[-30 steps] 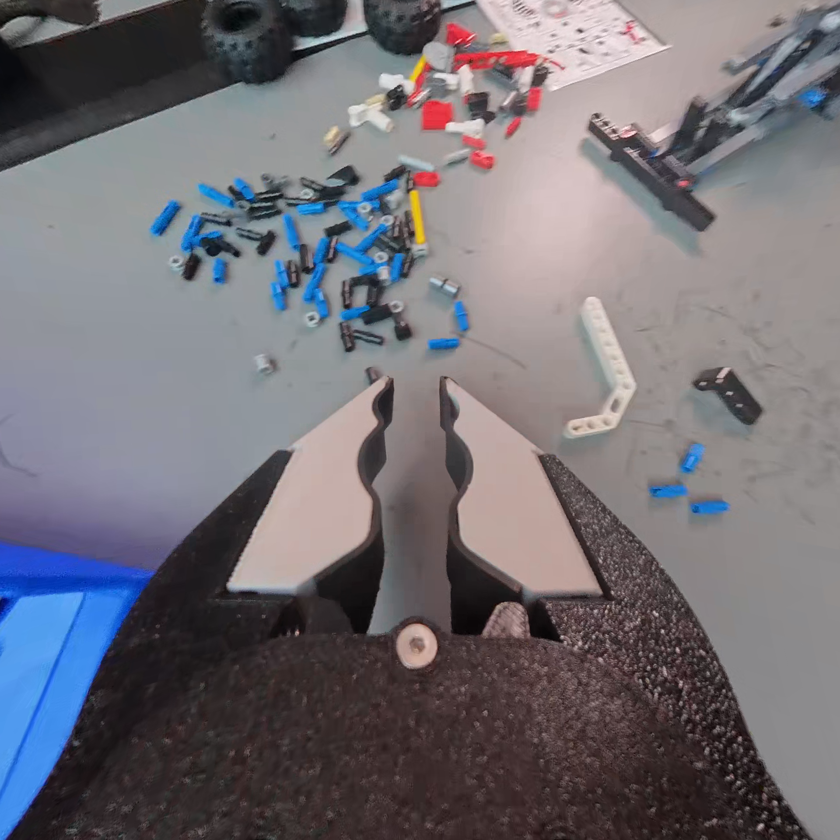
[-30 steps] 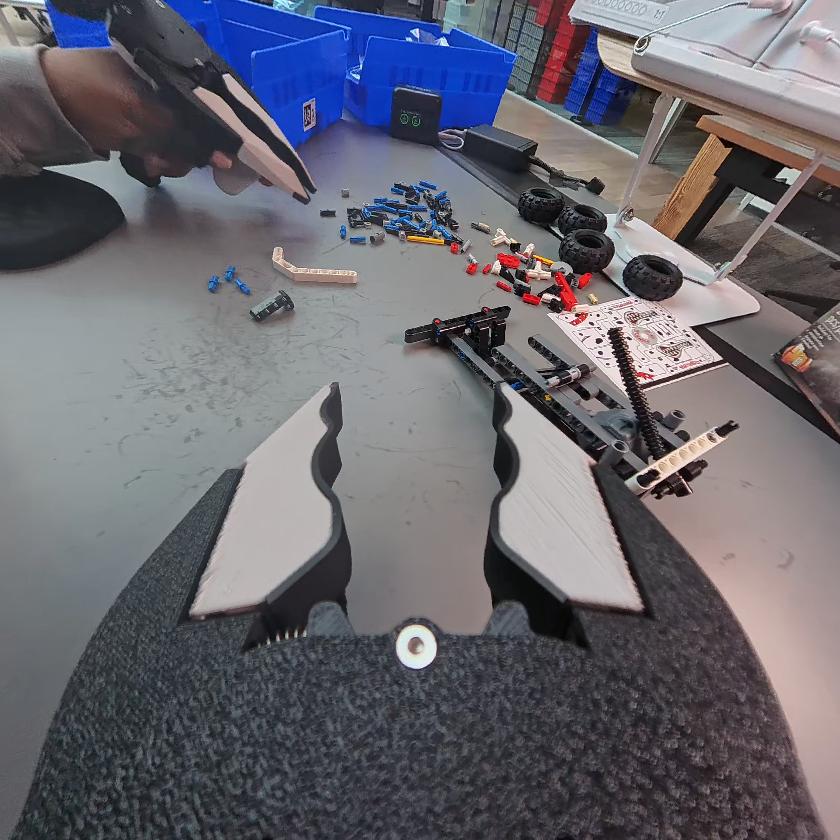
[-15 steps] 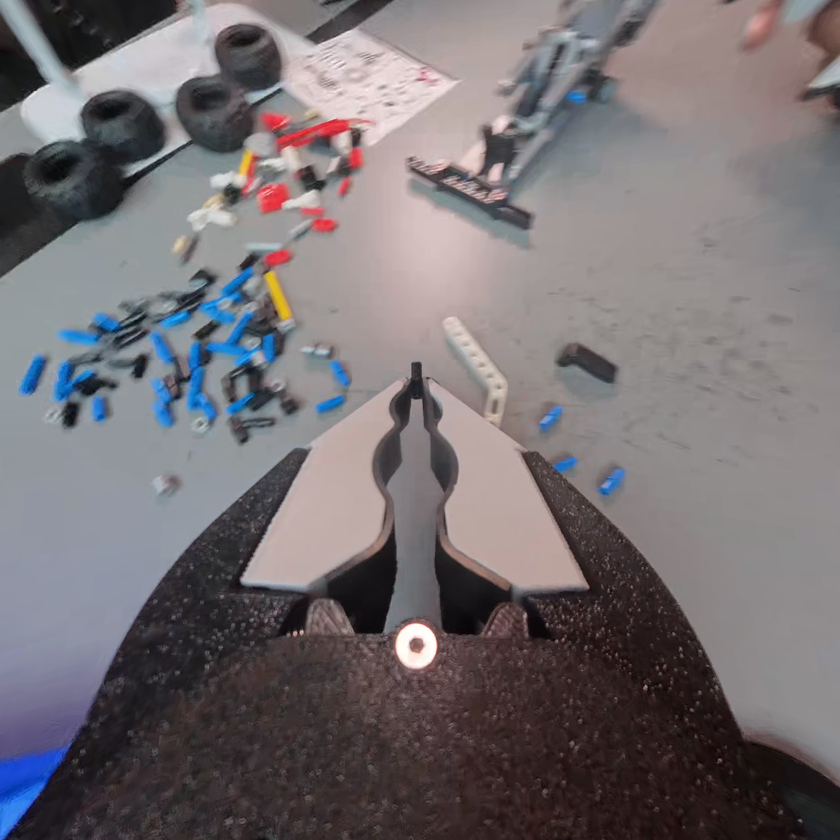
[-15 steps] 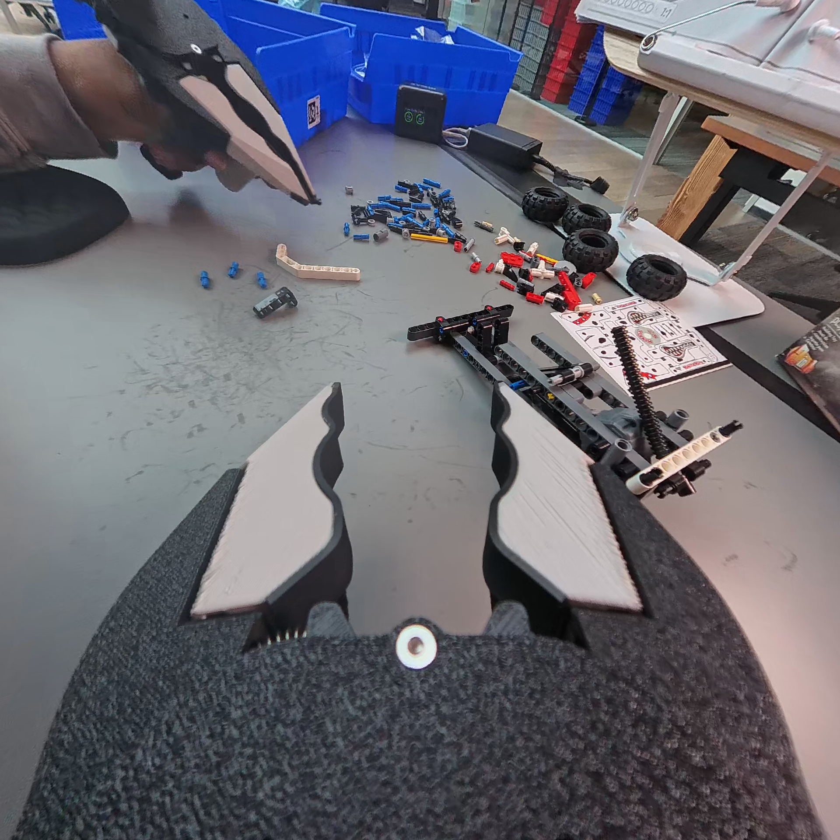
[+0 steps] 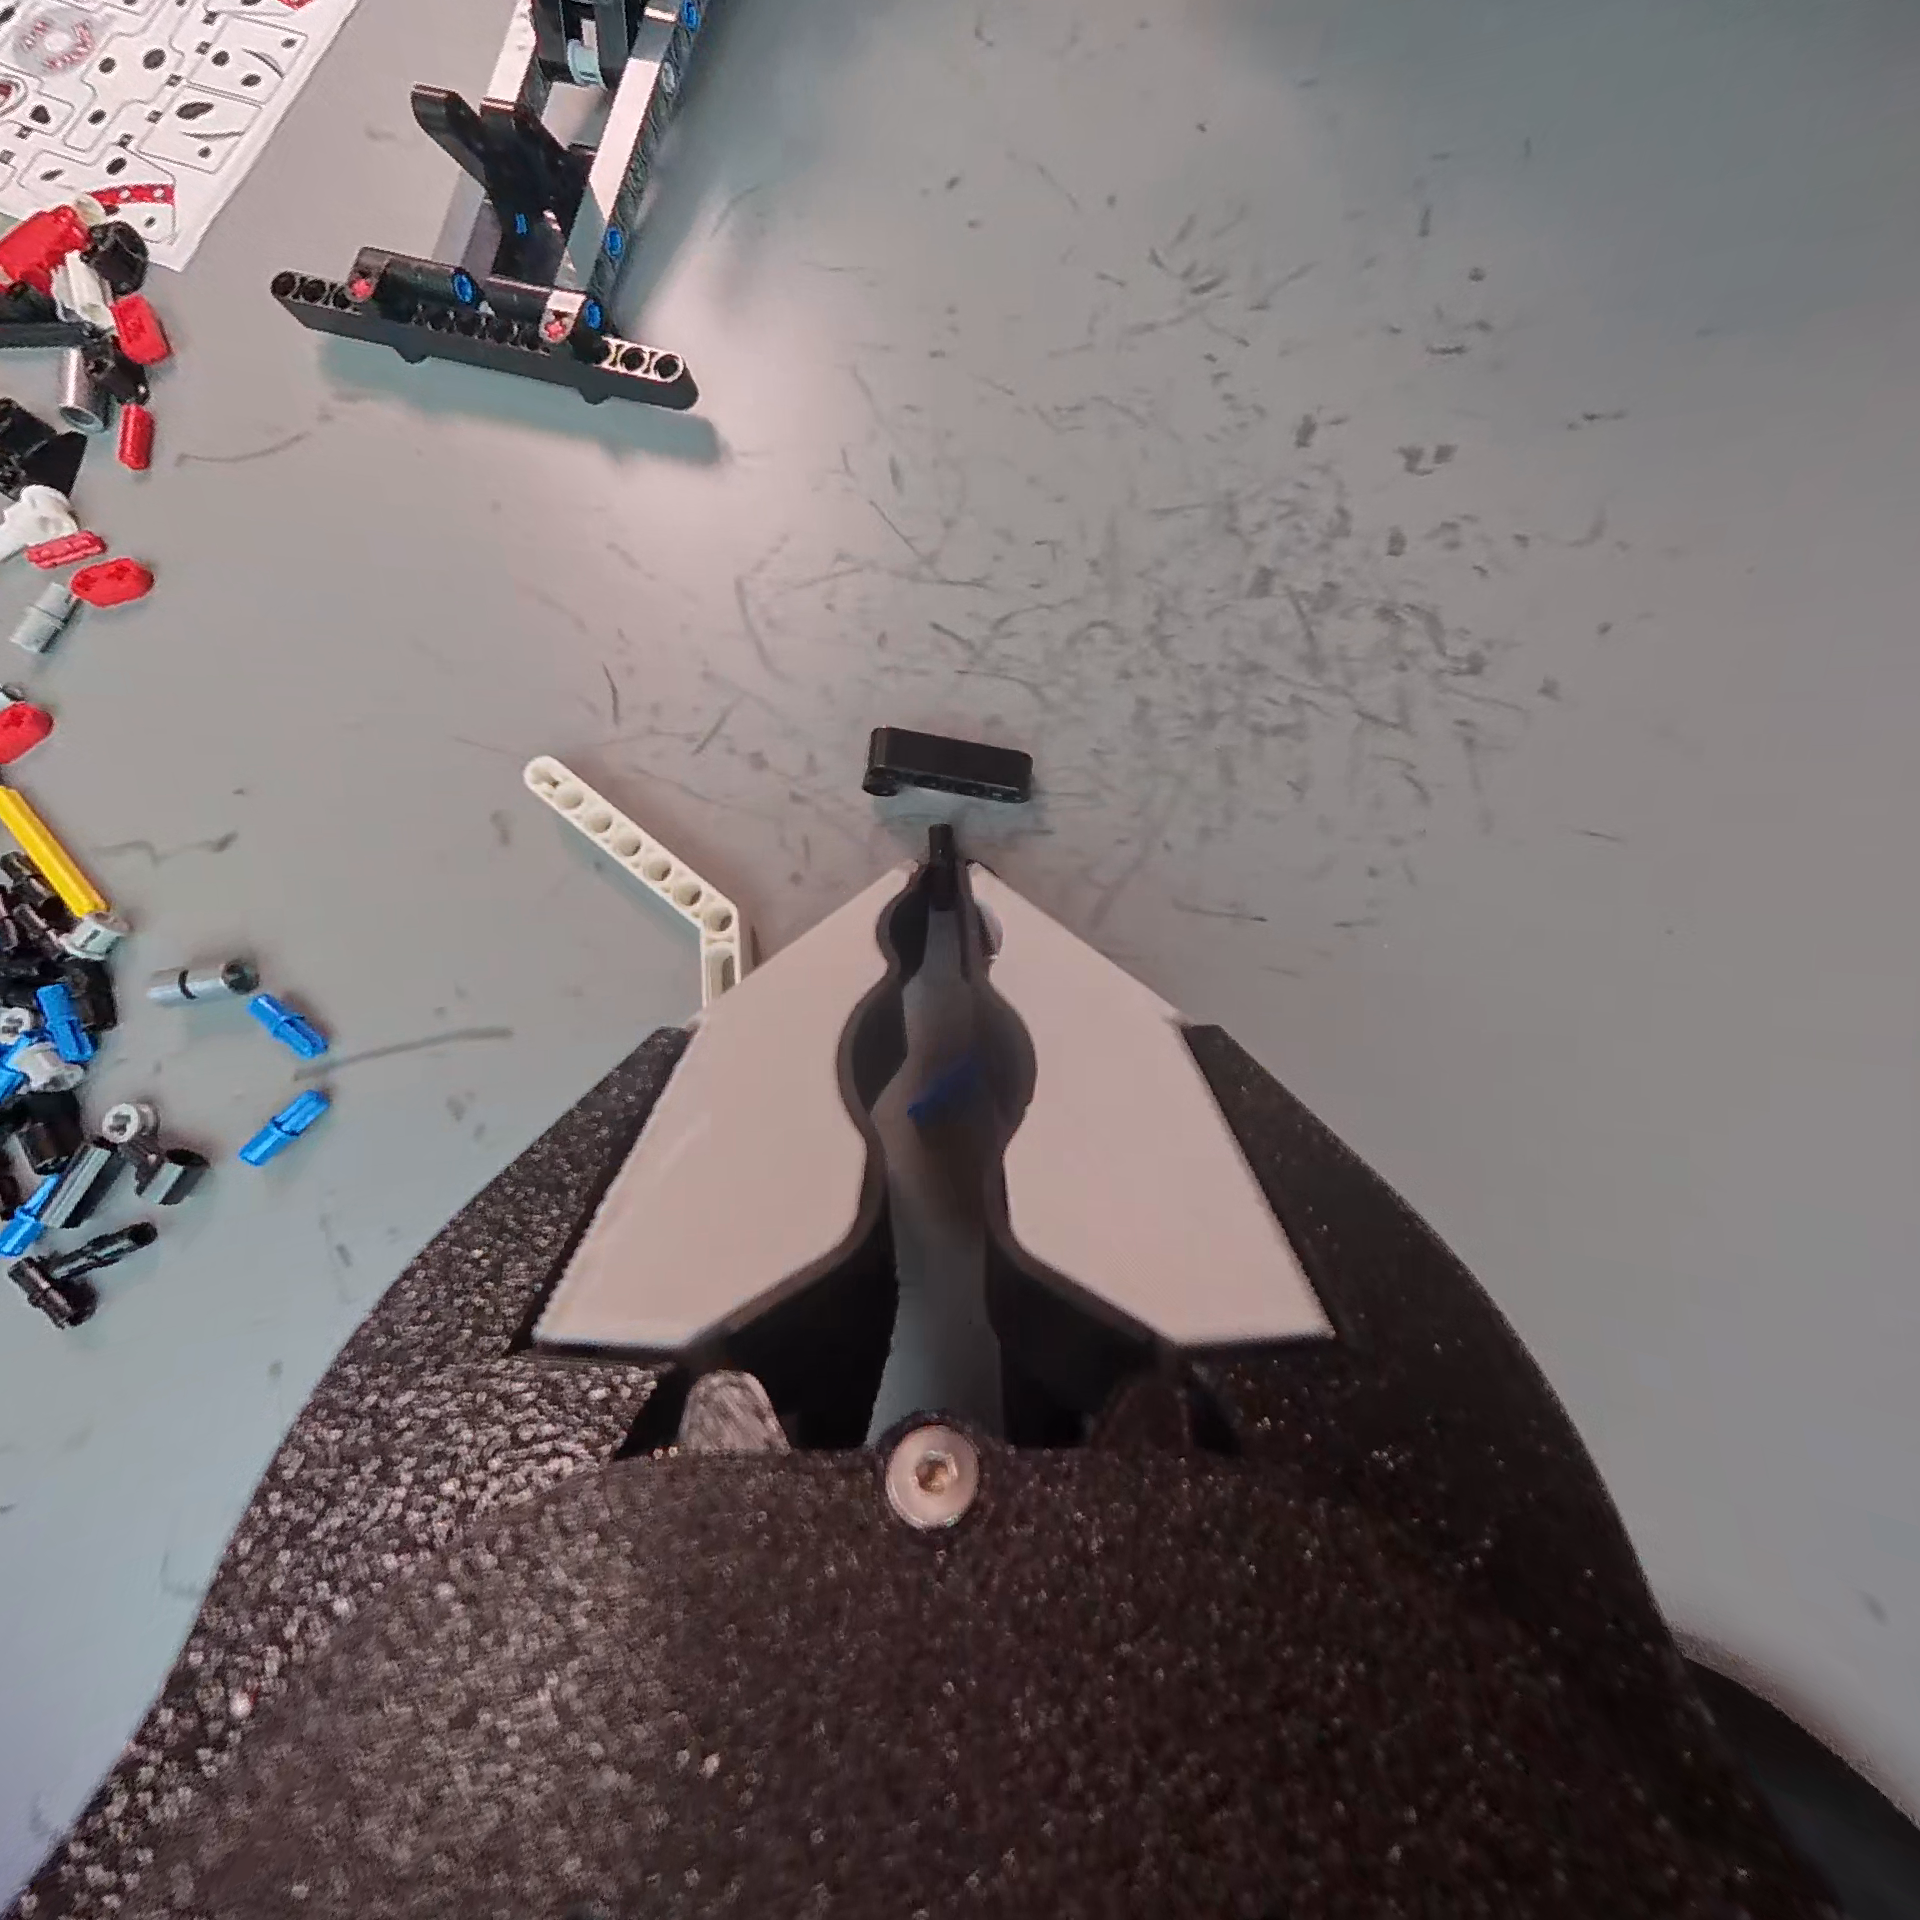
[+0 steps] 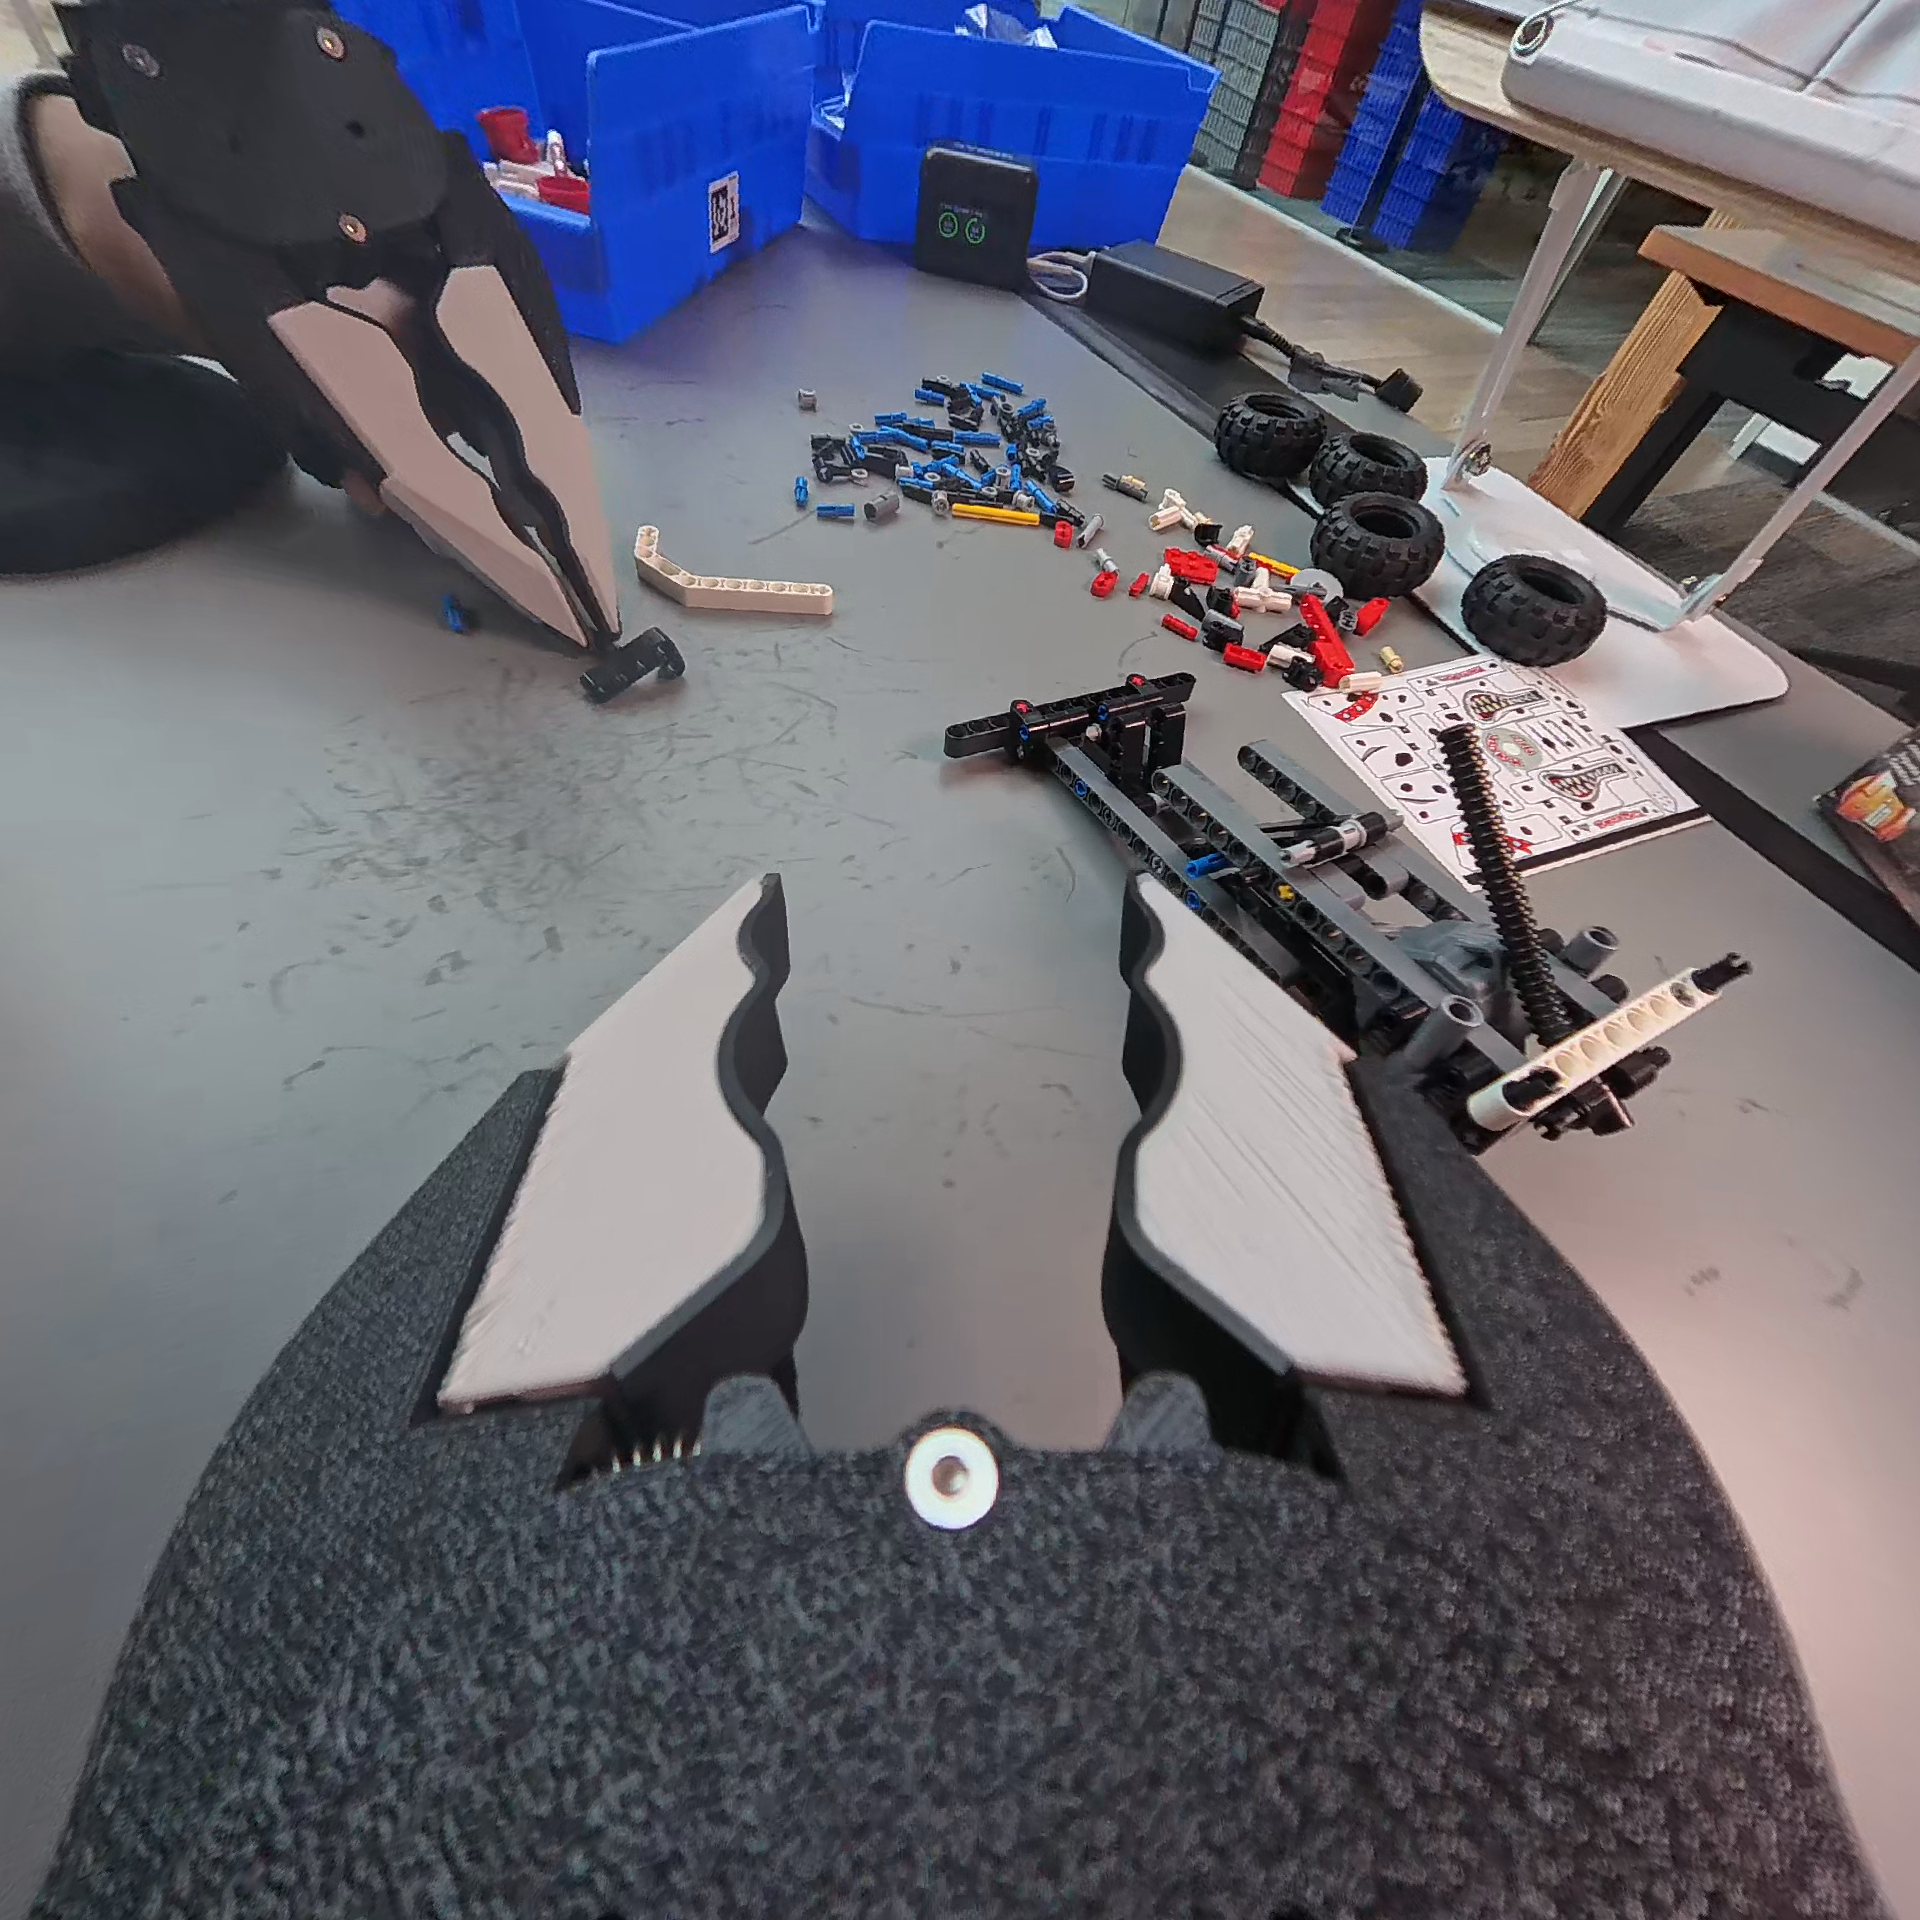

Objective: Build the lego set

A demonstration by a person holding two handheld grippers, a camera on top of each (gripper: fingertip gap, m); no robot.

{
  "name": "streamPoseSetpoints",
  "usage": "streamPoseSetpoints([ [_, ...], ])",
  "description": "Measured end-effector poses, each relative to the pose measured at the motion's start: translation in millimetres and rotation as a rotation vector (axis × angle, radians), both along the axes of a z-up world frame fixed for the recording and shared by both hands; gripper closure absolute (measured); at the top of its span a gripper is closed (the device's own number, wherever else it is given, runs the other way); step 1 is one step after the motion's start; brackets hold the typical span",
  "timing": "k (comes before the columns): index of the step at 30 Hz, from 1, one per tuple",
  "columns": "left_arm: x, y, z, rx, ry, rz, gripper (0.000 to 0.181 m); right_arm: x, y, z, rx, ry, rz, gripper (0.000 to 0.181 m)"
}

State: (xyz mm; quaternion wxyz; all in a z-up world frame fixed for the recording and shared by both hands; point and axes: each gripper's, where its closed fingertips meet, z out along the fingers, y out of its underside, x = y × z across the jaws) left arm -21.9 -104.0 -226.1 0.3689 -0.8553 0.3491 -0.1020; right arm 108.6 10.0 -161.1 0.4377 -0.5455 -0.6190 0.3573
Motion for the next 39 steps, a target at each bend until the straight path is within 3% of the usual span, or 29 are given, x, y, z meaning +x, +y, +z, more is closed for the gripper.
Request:
streamPoseSetpoints([
  [4,-1,3,8,0.023,-0.05,0.028,0.168,-1,-1,-2,0.0,-0.008,0.004,0.117],
  [8,-26,14,29,0.079,-0.136,0.151,0.159,-1,-2,-2,-0.002,-0.008,0.002,0.117],
  [12,-53,13,18,0.041,-0.114,0.229,0.154,-2,-3,-3,-0.005,-0.01,0.007,0.118],
  [15,-59,11,8,0.016,-0.079,0.239,0.153,-2,-4,-5,-0.006,-0.014,0.012,0.118],
  [33,-55,7,4,-0.032,-0.102,0.195,0.154,-3,-6,-4,-0.009,-0.011,0.021,0.118],
  [39,-59,7,-1,-0.031,-0.048,0.194,0.172,-4,-6,-5,-0.009,-0.013,0.022,0.118],
])
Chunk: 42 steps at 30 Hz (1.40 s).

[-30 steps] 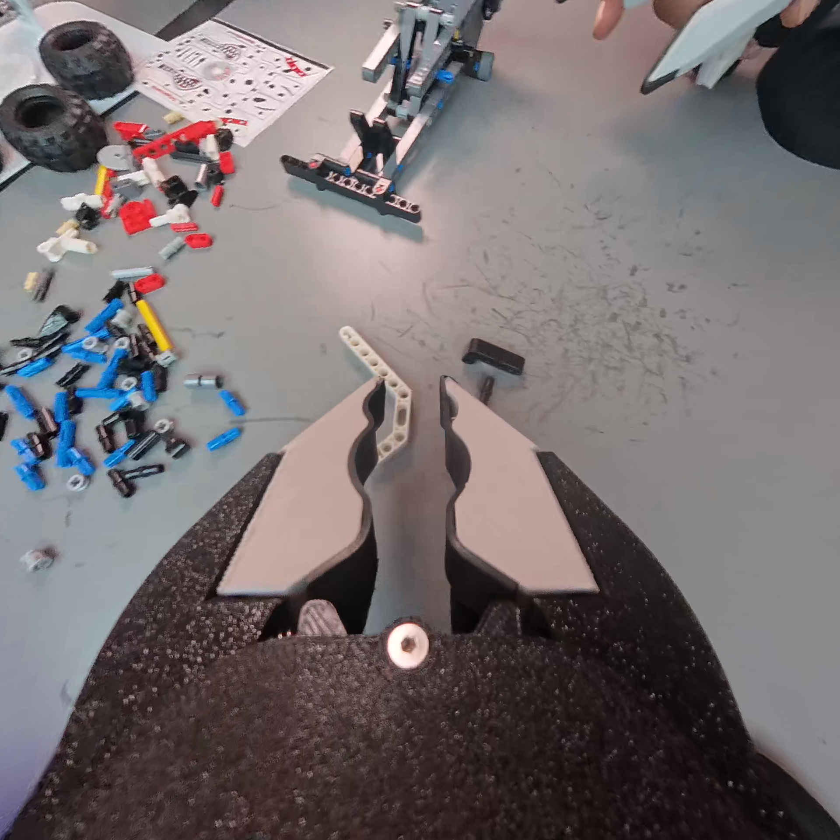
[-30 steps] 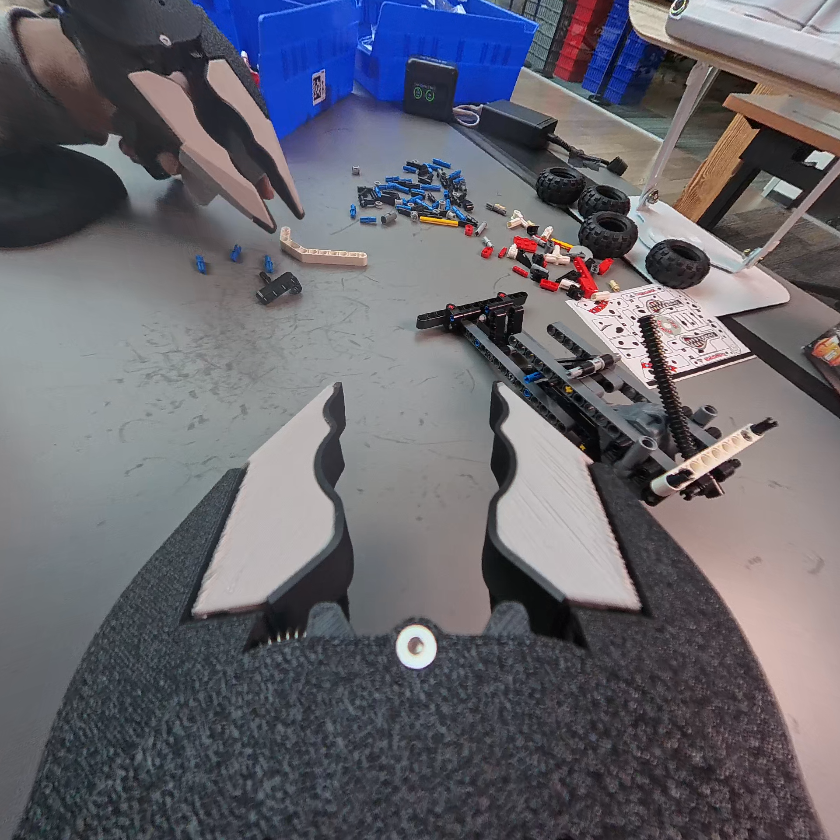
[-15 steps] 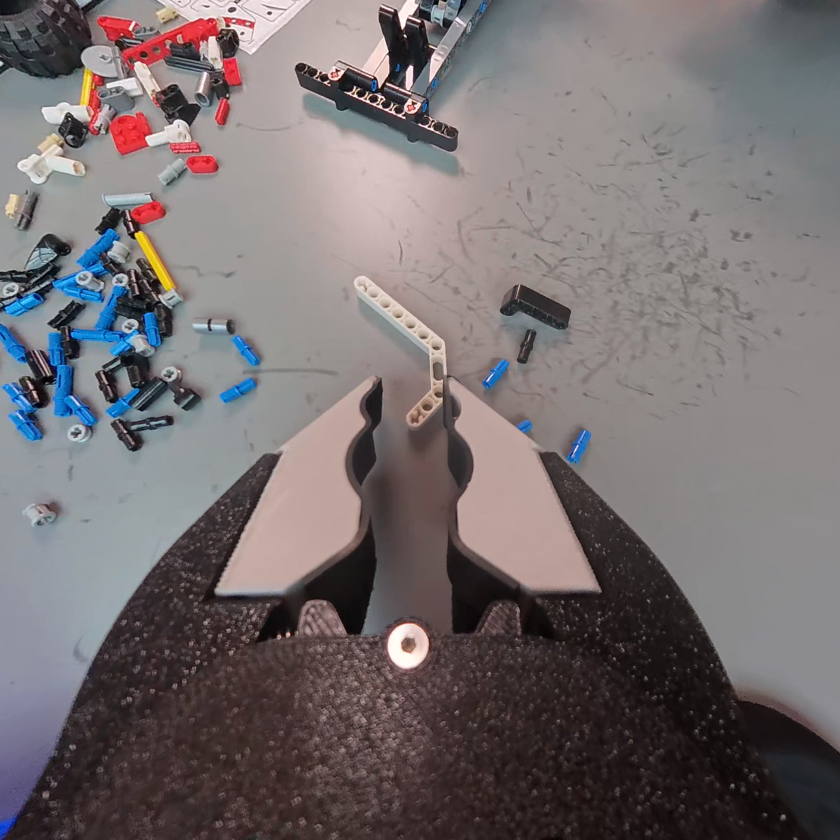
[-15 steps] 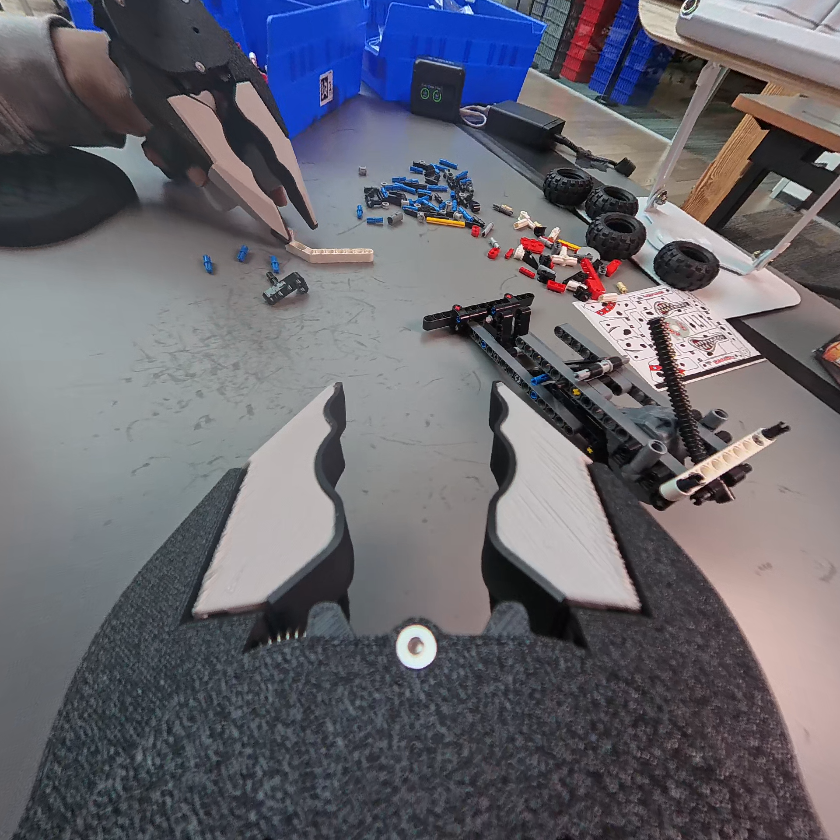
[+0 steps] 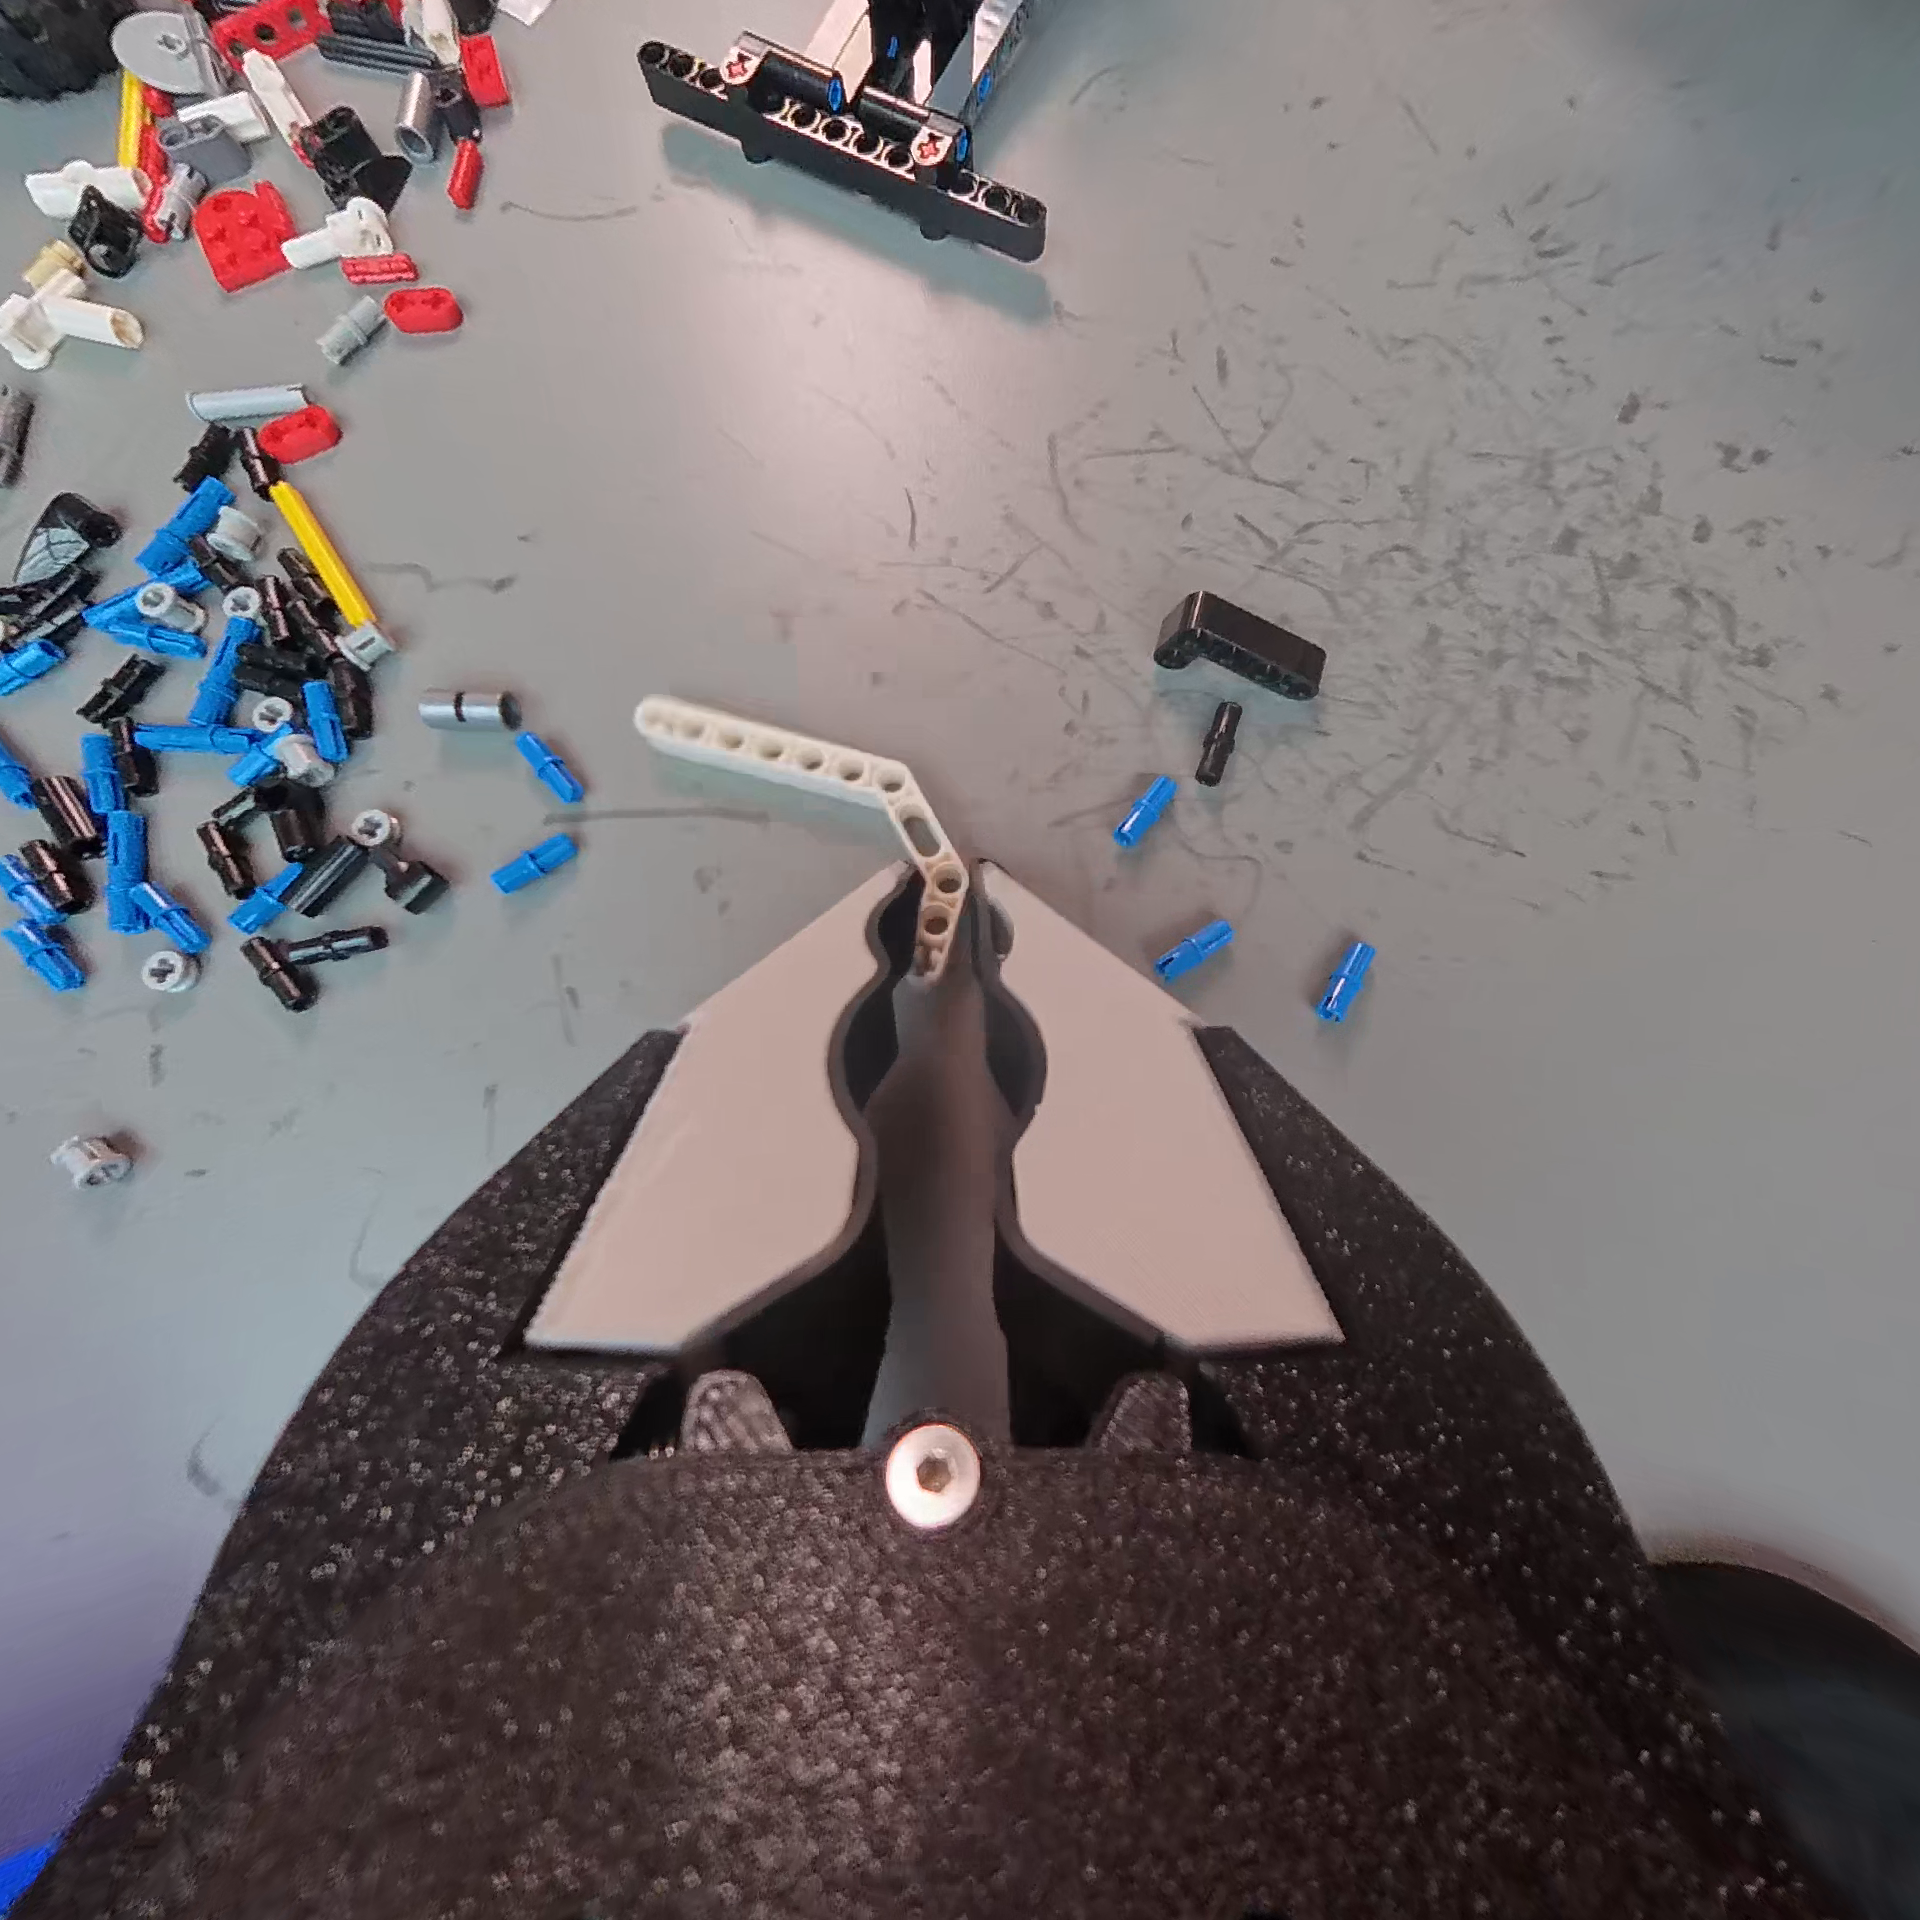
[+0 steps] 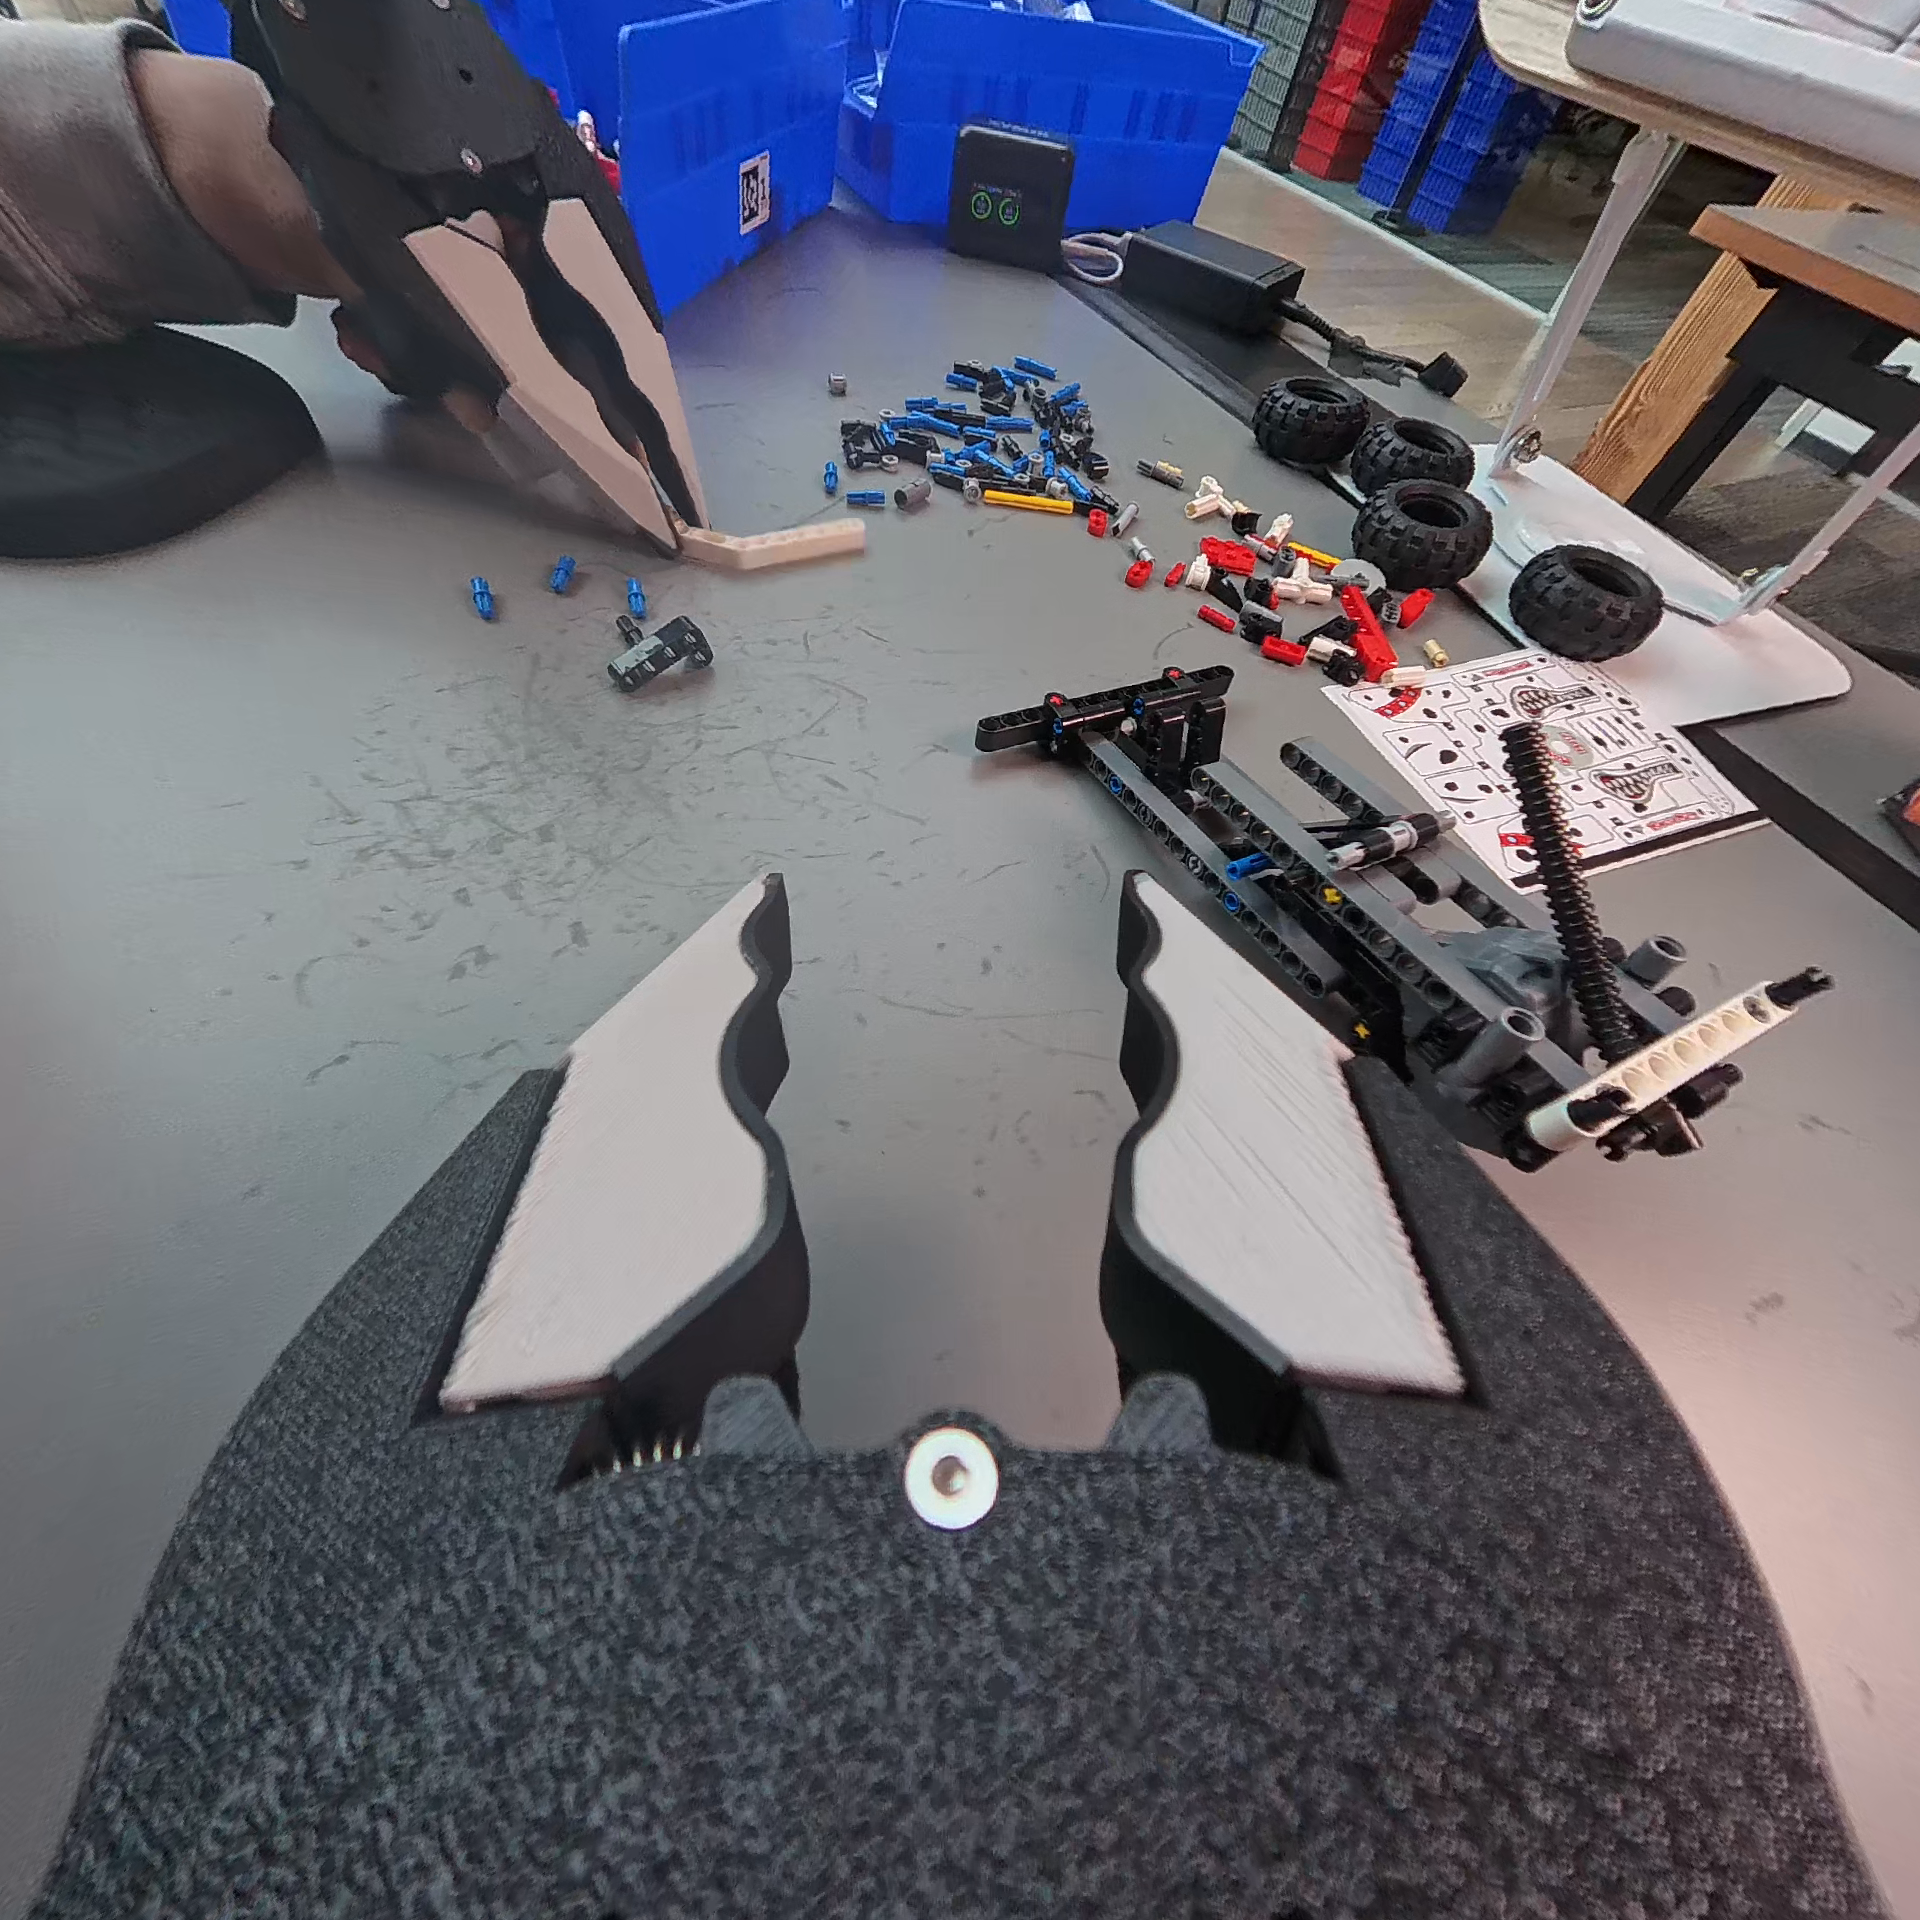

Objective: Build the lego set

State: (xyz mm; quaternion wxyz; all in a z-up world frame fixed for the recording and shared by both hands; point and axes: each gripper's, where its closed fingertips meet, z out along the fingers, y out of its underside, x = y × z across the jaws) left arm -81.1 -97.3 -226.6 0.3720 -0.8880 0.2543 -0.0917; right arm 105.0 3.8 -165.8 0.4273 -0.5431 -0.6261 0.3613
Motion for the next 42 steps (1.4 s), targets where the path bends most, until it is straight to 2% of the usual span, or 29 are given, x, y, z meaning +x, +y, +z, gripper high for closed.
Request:
streamPoseSetpoints([
  [2,0,1,8,0.03,-0.026,0.0,0.172,0,0,1,0.002,0.004,-0.001,0.118],
  [4,7,2,26,0.075,-0.129,-0.01,0.172,0,0,3,0.006,0.014,-0.001,0.119],
  [9,66,-18,89,0.139,-0.586,-0.233,0.172,-11,-16,19,0.064,0.084,0.049,0.122],
  [14,118,-39,128,0.037,-0.992,-0.442,0.172,-39,-64,34,0.355,0.151,0.176,0.132],
  [17,135,-42,138,-0.05,-1.16,-0.493,0.172,-51,-79,43,0.537,0.189,0.185,0.131],
  [20,143,-40,138,-0.122,-1.238,-0.489,0.173,-54,-89,56,0.653,0.261,0.17,0.136],
  [22,144,-36,134,-0.157,-1.271,-0.464,0.173,-53,-91,67,0.718,0.31,0.139,0.152],
  [23,142,-34,134,-0.169,-1.298,-0.443,0.173,-52,-90,68,0.75,0.306,0.134,0.17],
  [24,140,-31,134,-0.182,-1.326,-0.416,0.173,-51,-91,62,0.755,0.266,0.155,0.172],
  [27,131,-14,117,-0.171,-1.253,-0.281,0.172,-48,-82,43,0.555,0.123,0.206,0.173],
  [29,118,-3,106,-0.121,-1.135,-0.197,0.16,-38,-74,14,0.284,-0.124,0.272,0.173],
  [31,109,1,101,-0.057,-0.998,-0.17,0.156,-21,-71,-15,0.041,-0.377,0.335,0.173],
  [32,105,2,97,-0.028,-0.921,-0.156,0.154,-15,-67,-27,-0.013,-0.483,0.354,0.173],
  [34,101,3,87,0.011,-0.768,-0.134,0.153,-10,-61,-45,-0.033,-0.628,0.362,0.173],
  [37,95,1,73,0.038,-0.607,-0.108,0.152,-19,-68,-55,-0.083,-0.734,0.37,0.173],
  [42,84,1,67,0.035,-0.569,-0.075,0.152,-31,-71,-60,-0.071,-0.802,0.4,0.174],
])
